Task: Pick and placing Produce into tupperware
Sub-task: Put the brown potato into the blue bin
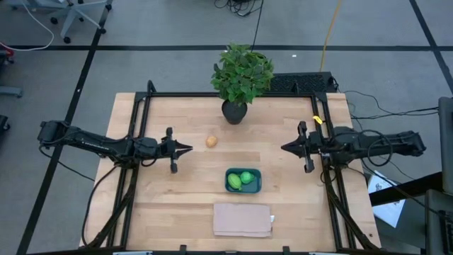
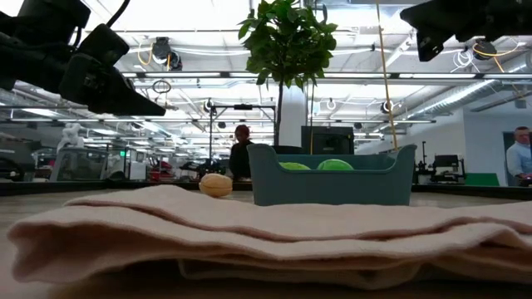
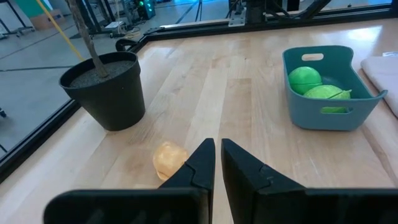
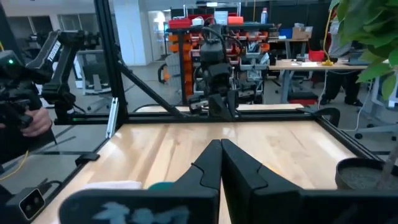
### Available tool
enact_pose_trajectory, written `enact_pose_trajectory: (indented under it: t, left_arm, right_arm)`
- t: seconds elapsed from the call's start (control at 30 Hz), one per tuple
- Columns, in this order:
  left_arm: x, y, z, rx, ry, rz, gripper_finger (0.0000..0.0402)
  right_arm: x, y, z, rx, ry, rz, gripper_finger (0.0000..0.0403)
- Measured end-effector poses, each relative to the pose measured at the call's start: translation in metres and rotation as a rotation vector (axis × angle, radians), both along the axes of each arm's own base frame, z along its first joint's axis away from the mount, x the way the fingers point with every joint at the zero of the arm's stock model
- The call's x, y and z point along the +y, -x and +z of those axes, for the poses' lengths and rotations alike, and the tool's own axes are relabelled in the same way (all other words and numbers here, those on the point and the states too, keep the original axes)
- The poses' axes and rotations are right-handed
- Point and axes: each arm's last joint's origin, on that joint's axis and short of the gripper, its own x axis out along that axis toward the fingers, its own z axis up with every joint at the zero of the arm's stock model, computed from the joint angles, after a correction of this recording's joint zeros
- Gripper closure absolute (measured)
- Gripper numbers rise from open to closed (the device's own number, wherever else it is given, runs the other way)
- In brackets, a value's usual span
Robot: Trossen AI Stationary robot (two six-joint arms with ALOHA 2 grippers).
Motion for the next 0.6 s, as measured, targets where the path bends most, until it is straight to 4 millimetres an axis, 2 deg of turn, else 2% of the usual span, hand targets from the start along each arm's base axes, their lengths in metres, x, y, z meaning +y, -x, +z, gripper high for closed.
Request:
enact_pose_trajectory:
  t: [0.33,0.6]
  left_arm:
    - [0.000,0.000,0.000,-0.005,0.009,0.003,0.0369]
    - [0.000,0.000,0.000,-0.006,0.005,0.001,0.0369]
  right_arm:
    - [0.000,0.004,-0.033,-0.069,-0.023,0.002,0.0403]
    - [0.000,0.008,-0.035,-0.088,-0.012,0.004,0.0403]
